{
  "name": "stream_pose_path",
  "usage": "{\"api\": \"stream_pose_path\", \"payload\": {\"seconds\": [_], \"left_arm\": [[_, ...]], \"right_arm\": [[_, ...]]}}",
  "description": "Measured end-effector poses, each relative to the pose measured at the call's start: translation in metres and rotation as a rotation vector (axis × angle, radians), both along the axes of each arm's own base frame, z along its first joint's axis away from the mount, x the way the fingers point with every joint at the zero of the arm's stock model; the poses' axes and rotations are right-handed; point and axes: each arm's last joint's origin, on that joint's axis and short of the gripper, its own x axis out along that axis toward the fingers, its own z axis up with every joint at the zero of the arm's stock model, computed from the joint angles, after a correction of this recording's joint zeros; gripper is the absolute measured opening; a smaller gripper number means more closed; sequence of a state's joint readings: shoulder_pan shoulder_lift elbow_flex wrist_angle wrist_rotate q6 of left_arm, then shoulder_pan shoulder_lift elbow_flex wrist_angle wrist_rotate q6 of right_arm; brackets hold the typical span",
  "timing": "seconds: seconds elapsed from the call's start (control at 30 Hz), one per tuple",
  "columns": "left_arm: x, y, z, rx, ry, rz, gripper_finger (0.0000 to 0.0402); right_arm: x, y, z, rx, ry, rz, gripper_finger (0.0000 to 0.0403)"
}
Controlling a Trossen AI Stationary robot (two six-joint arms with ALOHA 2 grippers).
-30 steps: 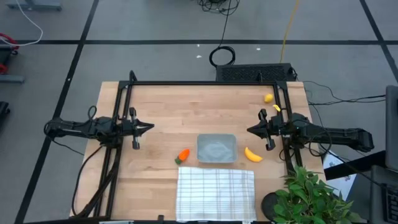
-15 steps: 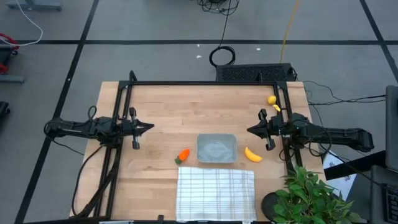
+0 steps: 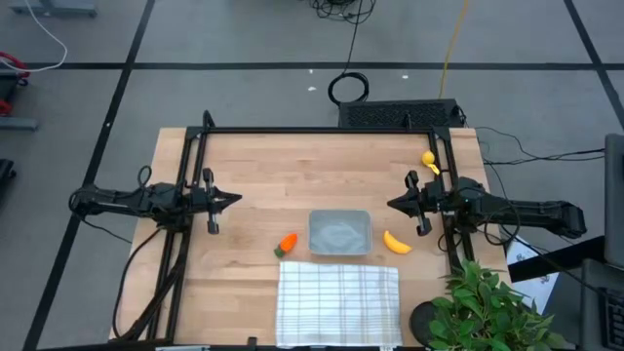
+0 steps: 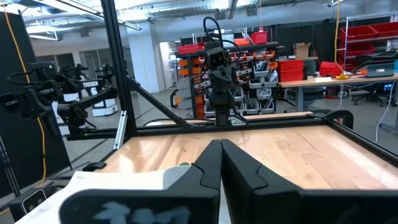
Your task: Pick and placing Produce into tupperware
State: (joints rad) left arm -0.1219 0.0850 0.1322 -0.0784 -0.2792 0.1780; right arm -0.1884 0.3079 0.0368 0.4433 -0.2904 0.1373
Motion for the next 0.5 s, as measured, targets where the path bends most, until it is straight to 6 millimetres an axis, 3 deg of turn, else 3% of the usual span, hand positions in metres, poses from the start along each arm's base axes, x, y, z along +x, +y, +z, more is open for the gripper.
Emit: {"api": "stream_pose_path", "payload": {"seconds": [0.5], "left_arm": [[0.0,0.0,0.0,0.0,0.0,0.0,0.0028]], "right_arm": [[0.0,0.0,0.0,0.0,0.0,0.0,0.0]]}}
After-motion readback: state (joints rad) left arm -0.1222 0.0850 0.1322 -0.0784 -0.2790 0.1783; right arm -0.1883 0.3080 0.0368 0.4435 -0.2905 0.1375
